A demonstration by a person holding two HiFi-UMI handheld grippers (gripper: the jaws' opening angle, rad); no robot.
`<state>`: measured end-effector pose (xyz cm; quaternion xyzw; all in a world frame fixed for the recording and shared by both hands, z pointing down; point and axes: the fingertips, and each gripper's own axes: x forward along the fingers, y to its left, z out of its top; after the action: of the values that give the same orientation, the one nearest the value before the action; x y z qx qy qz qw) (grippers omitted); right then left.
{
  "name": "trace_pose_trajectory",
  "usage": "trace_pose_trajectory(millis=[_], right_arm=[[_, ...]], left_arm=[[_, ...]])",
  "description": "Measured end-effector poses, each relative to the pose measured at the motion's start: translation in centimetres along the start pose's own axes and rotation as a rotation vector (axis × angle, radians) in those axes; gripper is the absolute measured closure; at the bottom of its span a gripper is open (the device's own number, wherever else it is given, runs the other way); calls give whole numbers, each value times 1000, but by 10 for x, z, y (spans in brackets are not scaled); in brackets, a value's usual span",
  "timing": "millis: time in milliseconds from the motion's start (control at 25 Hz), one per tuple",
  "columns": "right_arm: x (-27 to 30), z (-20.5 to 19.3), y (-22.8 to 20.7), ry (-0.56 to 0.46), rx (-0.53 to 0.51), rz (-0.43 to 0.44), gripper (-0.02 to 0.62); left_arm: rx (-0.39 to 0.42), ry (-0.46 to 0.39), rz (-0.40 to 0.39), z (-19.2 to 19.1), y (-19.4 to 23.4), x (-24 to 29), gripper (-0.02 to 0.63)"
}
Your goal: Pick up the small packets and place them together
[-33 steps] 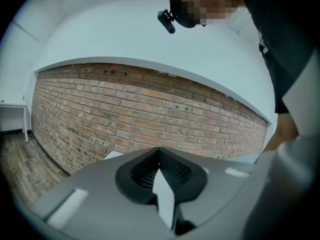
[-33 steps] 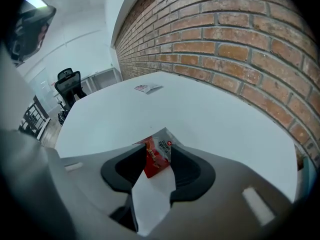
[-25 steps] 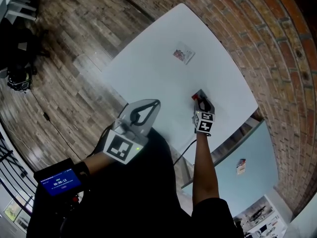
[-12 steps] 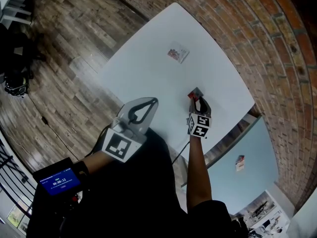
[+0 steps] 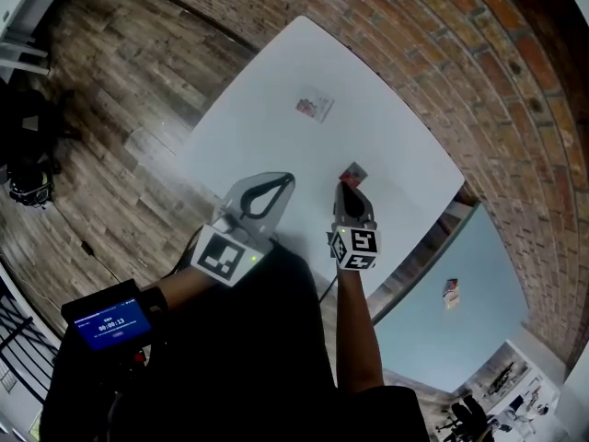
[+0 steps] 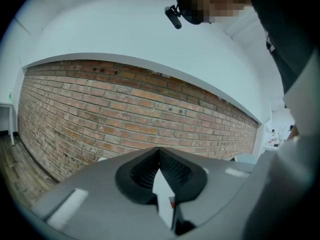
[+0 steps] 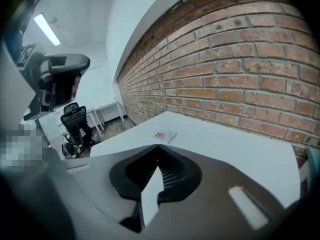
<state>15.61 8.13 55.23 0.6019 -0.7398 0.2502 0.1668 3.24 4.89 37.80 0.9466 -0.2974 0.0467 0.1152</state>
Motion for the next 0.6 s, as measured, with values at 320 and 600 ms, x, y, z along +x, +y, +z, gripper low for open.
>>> trace_pose_trajectory(millis=[320, 600], right_arm=[[-12, -6, 27, -23, 83, -26, 593], [7, 12, 18, -15, 48, -87, 592]], left_arm=[[42, -19, -106, 2, -4, 15, 604], [37, -5, -97, -16, 39, 29, 604]])
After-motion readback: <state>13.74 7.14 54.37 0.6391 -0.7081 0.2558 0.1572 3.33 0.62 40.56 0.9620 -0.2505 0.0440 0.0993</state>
